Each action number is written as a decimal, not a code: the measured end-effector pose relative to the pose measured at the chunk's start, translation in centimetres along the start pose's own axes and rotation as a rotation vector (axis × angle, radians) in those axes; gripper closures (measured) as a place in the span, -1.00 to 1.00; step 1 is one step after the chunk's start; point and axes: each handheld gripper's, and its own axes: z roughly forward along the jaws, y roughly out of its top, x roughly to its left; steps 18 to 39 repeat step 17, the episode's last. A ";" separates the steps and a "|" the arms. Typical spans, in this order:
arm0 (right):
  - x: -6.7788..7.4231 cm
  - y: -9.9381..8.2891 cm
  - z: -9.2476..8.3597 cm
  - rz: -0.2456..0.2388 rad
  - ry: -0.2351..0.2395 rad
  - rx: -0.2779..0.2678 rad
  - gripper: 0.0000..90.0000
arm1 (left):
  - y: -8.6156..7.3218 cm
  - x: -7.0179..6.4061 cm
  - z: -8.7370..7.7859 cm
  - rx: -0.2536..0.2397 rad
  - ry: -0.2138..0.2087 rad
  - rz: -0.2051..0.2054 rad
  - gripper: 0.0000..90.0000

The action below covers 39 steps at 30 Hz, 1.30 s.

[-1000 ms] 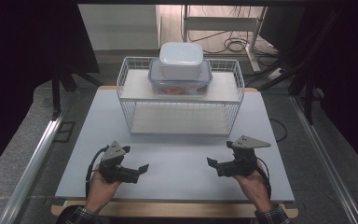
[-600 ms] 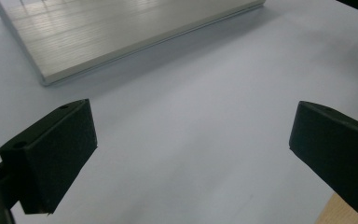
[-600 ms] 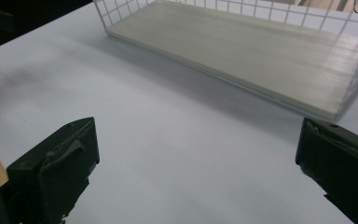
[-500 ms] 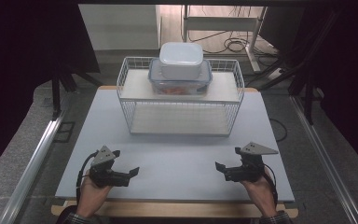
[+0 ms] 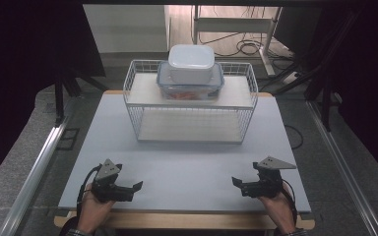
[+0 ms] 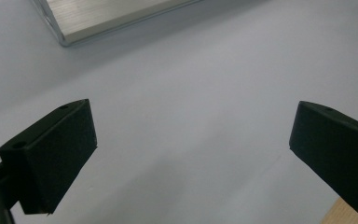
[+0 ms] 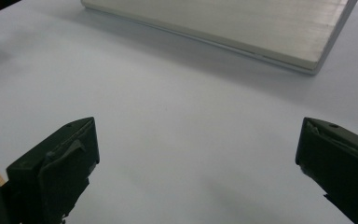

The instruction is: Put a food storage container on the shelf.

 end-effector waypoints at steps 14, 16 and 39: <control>-0.1 -1.5 1.0 -0.012 0.008 0.084 -1.00 | -0.7 -0.2 1.2 0.081 0.021 0.031 -1.00; -0.1 -1.5 1.1 -0.016 0.008 0.091 -1.00 | -0.7 -0.1 1.3 0.083 0.020 0.022 -1.00; -0.1 -1.5 1.1 -0.020 0.007 0.092 -1.00 | -0.7 -0.1 1.3 0.081 0.020 0.020 -1.00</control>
